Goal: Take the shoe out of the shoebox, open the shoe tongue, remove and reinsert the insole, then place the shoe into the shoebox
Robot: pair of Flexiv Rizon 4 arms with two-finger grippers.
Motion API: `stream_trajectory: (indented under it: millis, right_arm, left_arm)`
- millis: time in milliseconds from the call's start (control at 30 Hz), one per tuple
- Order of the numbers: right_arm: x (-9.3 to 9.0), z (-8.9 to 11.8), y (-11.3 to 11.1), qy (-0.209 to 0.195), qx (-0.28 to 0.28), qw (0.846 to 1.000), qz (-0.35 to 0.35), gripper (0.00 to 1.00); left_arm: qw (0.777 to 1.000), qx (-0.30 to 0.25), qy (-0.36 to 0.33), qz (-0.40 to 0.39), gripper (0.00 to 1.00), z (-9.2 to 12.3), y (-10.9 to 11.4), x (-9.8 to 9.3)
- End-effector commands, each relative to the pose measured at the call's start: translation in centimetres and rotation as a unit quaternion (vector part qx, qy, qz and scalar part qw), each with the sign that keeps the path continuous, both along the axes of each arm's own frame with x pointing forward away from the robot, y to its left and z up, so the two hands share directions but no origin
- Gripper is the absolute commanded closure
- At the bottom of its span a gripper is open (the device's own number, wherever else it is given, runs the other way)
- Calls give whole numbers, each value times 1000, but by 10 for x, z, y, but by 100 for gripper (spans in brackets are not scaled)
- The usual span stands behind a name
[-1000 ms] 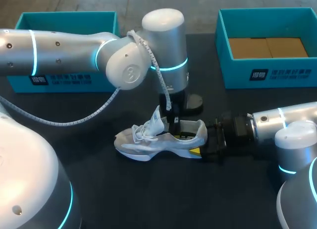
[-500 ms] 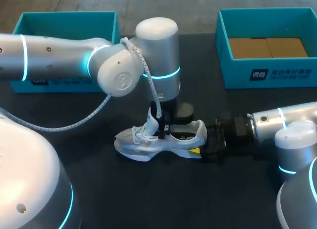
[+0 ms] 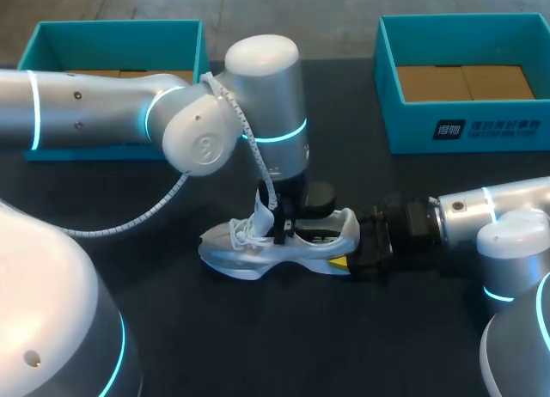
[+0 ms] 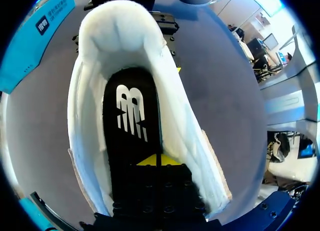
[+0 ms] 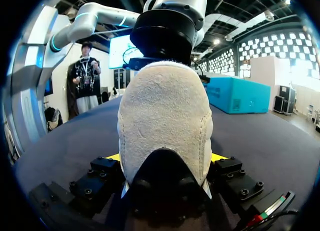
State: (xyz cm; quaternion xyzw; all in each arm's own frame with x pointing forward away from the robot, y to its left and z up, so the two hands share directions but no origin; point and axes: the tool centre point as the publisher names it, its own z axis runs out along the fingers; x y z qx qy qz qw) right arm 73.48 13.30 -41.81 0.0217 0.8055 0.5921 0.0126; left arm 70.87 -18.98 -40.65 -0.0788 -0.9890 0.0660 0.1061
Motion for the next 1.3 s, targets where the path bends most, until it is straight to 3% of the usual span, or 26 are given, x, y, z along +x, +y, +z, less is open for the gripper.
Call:
stream_trajectory:
  millis: [33, 233, 667, 1067, 1300]
  right_arm:
    - [1, -1, 2, 1, -2, 1000, 0, 100]
    - [1, -1, 2, 1, -2, 1000, 0, 100]
    - [1, -1, 2, 1, -2, 1000, 0, 100]
    - [1, -1, 2, 1, -2, 1000, 0, 100]
    - [1, -1, 2, 1, -2, 1000, 0, 100]
  left_arm:
    - [1000, -2, -2, 0, 83, -5, -5, -2]
    - [1000, -2, -12, 1, 73, -12, -7, -1]
    - [995, -17, -96, 31, 71, -28, -14, 20]
    - [985, -22, -160, 53, 77, -30, -18, 43]
    - [982, -19, -177, 63, 95, -34, -19, 54]
